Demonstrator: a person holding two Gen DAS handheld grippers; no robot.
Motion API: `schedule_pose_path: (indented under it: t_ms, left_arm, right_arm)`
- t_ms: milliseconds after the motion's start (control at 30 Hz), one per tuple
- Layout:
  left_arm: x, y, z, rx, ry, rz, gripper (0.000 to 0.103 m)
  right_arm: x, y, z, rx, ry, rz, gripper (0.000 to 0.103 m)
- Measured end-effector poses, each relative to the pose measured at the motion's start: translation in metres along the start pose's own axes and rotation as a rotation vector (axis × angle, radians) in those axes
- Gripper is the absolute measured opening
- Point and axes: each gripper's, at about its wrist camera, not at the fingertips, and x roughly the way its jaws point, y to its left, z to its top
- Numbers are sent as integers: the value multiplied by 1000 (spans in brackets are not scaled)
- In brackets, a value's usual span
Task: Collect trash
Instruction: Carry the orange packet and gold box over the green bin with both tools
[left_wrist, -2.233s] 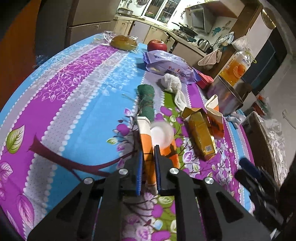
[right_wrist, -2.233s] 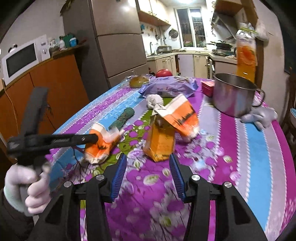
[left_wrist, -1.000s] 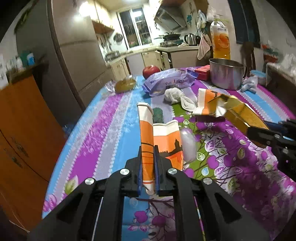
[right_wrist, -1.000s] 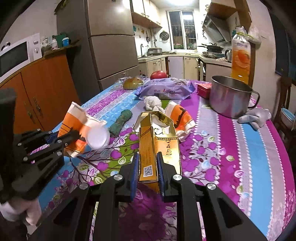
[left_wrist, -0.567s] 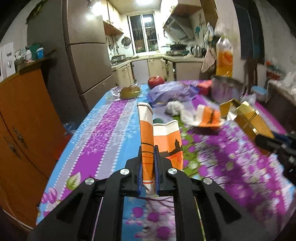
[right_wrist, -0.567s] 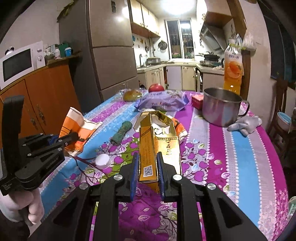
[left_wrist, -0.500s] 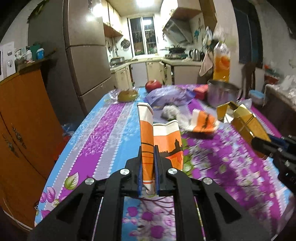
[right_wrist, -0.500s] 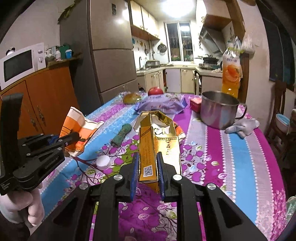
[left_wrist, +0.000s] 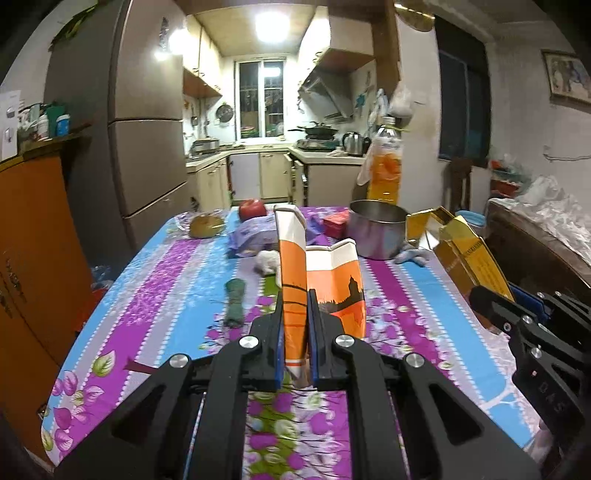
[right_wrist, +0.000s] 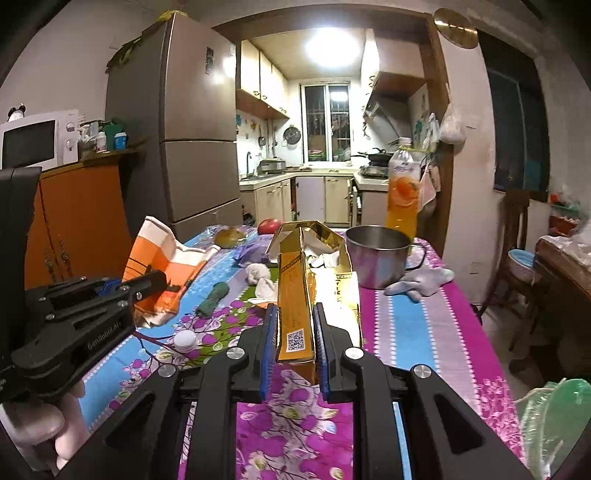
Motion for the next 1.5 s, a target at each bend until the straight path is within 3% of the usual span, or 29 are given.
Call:
schedule_pose_path:
  t_ms: [433,1067,1500]
  left_arm:
    - [-15,-55,9,22,-35,-122,8]
    - [-25,-197,17,137,-57,-348,8]
    - [-17,-309,3,247,35,-532,9]
  right_arm:
    - [-64,-45,2,26,-31,-125,20]
    - [-178,-167,-30,125,-56,-373,20]
    - [-228,-277,-67,242,56,-524,20]
